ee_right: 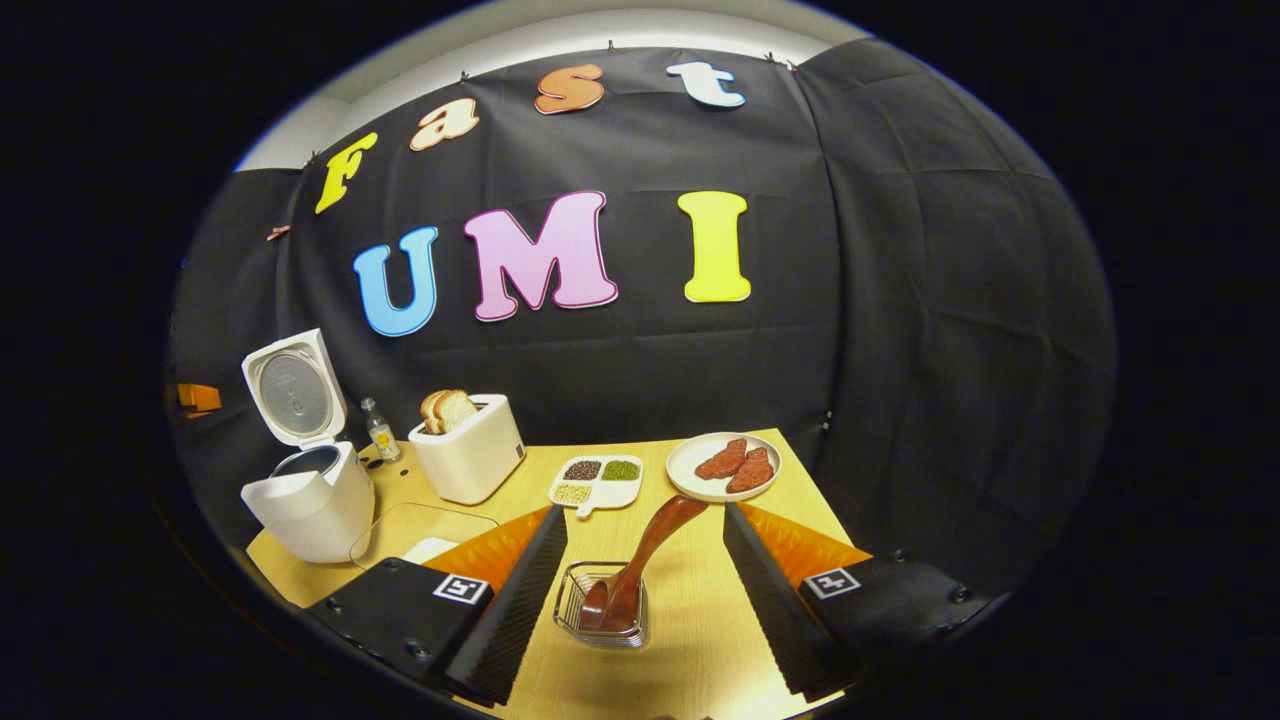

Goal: Close the left gripper, press the button to open the rice cooker; take a wooden spoon from the chopstick holder with the right hand, scoop a spoonful of rice and pour it into the rice cooker, then put the wooden spoon back into the chopstick holder.

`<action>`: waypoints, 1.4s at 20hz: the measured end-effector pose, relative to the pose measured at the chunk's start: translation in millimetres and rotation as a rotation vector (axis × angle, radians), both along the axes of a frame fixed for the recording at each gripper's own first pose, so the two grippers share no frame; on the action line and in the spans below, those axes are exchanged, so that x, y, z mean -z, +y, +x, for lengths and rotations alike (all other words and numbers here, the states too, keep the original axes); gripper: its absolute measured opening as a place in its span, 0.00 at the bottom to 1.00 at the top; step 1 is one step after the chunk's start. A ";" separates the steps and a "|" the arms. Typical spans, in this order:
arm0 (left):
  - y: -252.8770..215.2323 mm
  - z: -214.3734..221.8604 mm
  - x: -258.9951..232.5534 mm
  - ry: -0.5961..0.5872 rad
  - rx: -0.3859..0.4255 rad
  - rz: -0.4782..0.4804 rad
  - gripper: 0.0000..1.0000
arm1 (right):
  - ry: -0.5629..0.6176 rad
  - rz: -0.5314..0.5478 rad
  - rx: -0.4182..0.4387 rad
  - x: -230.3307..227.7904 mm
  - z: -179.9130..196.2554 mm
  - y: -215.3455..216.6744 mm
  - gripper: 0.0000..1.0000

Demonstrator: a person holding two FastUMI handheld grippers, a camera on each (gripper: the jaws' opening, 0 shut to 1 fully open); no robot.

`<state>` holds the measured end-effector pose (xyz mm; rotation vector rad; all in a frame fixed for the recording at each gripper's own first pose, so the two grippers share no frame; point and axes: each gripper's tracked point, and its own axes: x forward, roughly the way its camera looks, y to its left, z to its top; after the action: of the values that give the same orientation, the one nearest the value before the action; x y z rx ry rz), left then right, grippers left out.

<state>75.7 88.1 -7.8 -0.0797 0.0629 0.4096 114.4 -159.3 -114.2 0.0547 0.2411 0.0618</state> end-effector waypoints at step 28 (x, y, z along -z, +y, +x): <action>-100.8 -36.1 123.1 0.300 0.113 -0.068 0.96 | 0.371 0.271 0.050 135.4 101.5 20.9 0.46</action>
<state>39.6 -12.6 -131.0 -0.0810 0.3754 0.3034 215.9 -138.4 -249.6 0.3432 0.6011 0.0333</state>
